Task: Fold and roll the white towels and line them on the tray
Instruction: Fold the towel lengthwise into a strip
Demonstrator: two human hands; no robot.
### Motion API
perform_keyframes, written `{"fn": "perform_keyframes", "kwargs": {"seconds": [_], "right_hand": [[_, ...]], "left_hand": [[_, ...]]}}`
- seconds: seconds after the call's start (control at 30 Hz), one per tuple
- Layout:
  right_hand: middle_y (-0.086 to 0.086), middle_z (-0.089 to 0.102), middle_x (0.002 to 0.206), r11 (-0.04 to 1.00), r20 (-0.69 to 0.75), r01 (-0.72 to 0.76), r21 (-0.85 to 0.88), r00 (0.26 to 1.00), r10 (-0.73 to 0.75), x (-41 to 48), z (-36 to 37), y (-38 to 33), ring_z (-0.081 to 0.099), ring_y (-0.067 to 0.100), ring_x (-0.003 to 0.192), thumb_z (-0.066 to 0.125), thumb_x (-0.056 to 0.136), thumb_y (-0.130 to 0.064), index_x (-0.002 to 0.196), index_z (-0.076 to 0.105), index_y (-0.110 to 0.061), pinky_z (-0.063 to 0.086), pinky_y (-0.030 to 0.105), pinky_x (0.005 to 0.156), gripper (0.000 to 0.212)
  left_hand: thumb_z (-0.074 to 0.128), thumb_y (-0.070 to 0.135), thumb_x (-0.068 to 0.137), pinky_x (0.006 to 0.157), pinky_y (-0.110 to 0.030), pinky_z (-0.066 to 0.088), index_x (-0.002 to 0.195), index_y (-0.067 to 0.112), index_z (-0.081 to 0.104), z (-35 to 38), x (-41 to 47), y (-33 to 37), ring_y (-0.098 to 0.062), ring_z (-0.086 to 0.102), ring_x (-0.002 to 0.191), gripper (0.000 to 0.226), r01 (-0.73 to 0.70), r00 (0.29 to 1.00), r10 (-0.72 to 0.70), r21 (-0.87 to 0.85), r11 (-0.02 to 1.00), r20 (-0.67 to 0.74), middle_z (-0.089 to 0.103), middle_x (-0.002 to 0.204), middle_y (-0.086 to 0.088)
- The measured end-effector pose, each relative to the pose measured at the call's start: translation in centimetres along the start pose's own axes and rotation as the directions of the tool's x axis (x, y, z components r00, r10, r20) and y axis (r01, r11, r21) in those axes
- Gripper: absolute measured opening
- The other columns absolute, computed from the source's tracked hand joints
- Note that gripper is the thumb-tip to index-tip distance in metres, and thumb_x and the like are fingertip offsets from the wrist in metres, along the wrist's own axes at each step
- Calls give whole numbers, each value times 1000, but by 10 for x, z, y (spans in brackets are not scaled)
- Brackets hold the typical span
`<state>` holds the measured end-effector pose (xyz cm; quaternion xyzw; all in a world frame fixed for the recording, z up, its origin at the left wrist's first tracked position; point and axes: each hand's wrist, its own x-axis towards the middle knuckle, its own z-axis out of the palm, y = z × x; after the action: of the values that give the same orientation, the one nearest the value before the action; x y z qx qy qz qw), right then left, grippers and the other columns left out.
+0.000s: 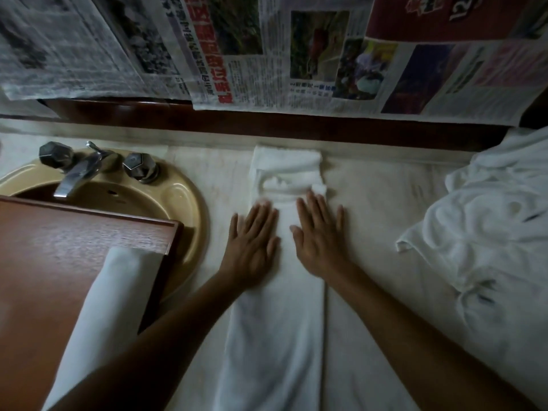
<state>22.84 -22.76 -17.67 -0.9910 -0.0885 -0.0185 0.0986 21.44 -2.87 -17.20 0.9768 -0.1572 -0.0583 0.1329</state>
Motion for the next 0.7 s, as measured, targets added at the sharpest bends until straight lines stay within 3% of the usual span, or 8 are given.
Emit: {"fn": "perform_keyframes", "kwargs": {"seconds": [0.17, 0.3, 0.4, 0.5, 0.6, 0.7], "right_hand": [[6, 23, 168, 1000, 47, -12, -6, 999, 13, 70, 4, 17, 16, 25, 156, 20, 104, -51, 159, 32, -18, 5, 66, 121, 66], [10, 30, 165, 999, 0, -36, -25, 999, 36, 82, -2, 13, 19, 31, 155, 35, 106, -46, 156, 35, -17, 10, 67, 120, 58], [12, 28, 165, 993, -111, -82, 82, 990, 91, 26, -10, -11, 19, 31, 155, 41, 105, -36, 157, 36, -15, 11, 64, 120, 56], [7, 25, 168, 993, -99, -46, 107, 994, 56, -65, -9, -47, 17, 27, 156, 39, 102, -35, 158, 35, -17, 14, 61, 122, 59], [3, 21, 169, 1000, -35, 19, 8, 999, -19, -122, 2, -48, 16, 26, 157, 36, 105, -43, 159, 33, -18, 14, 62, 121, 59], [5, 23, 168, 990, -57, -126, -58, 991, 123, -125, 4, -16, 22, 30, 155, 36, 105, -45, 159, 34, -16, 14, 65, 120, 61]], "left_hand": [[13, 50, 108, 125, -53, -5, 164, 23, 6, -10, 66, -12, -18, -5, 158, 64, 43, 999, -46, 87, 995, 29, 0, 172, -2], [18, 48, 109, 126, -51, -8, 164, 22, 3, -19, 69, -11, -18, -9, 158, 63, 82, 997, -82, 47, 996, -7, -3, 172, -3], [20, 40, 108, 127, -50, -2, 164, 21, 13, -21, 10, 5, -17, -5, 158, 59, 126, 982, -137, -84, 988, -132, 3, 172, -2], [29, 32, 106, 126, -53, 9, 161, 17, 29, -10, -74, 26, -19, 10, 158, 57, 94, 973, -135, -211, 973, -188, 18, 170, -4], [32, 36, 106, 121, -60, 17, 161, 20, 29, 13, -139, 27, -20, 14, 157, 57, 60, 991, -76, -134, 989, -114, 17, 170, 1], [32, 42, 107, 121, -57, 18, 162, 21, 27, 14, -168, 6, -19, 9, 158, 59, 174, 979, -183, -103, 979, -87, 14, 171, 3]]}}
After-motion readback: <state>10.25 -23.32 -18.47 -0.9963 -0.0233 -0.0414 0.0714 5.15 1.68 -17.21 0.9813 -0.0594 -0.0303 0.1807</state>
